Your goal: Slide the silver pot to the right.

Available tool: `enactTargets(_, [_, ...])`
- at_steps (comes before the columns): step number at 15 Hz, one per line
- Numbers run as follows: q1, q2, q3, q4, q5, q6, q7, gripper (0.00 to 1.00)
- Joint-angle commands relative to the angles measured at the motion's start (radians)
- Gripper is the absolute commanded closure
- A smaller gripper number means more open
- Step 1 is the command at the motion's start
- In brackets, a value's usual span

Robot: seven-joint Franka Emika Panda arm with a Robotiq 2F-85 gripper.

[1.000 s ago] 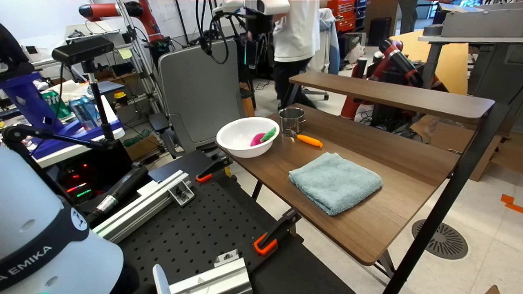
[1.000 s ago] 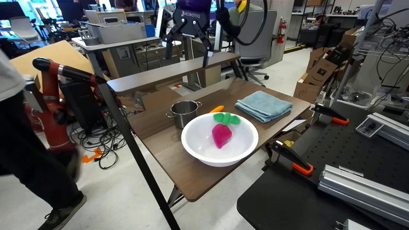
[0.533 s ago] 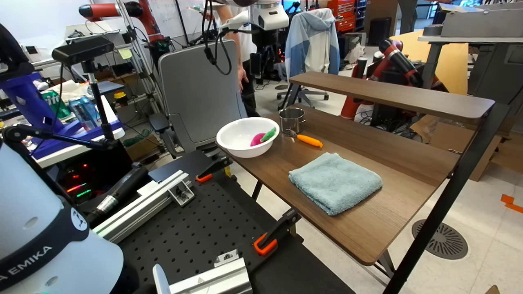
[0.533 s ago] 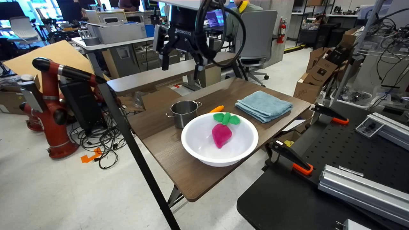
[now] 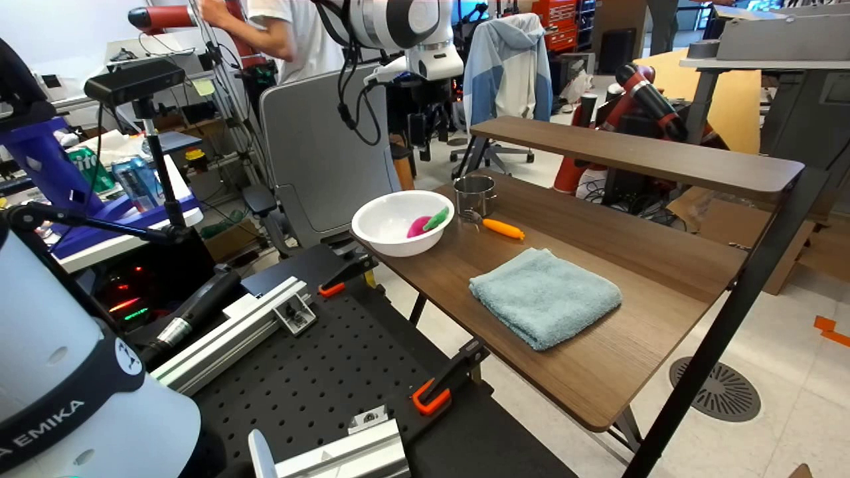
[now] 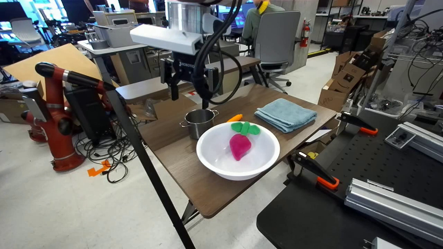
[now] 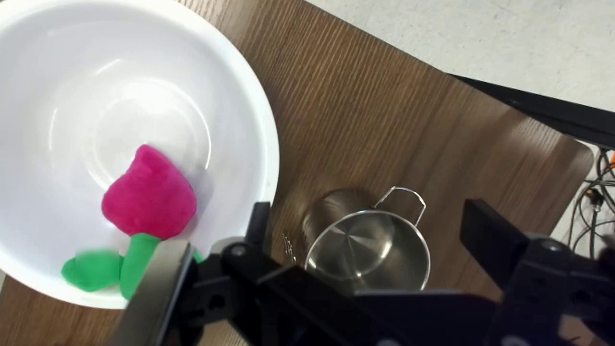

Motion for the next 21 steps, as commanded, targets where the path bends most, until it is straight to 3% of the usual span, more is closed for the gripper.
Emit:
enactTargets(1, [0.042, 0.083, -0.046, 0.089, -0.044, 0.01, 0.078, 0.0])
enactTargets(11, [0.069, 0.262, -0.079, 0.253, -0.044, -0.011, 0.128, 0.0])
enactTargets(21, [0.057, 0.342, -0.085, 0.331, -0.03, -0.019, 0.128, 0.0])
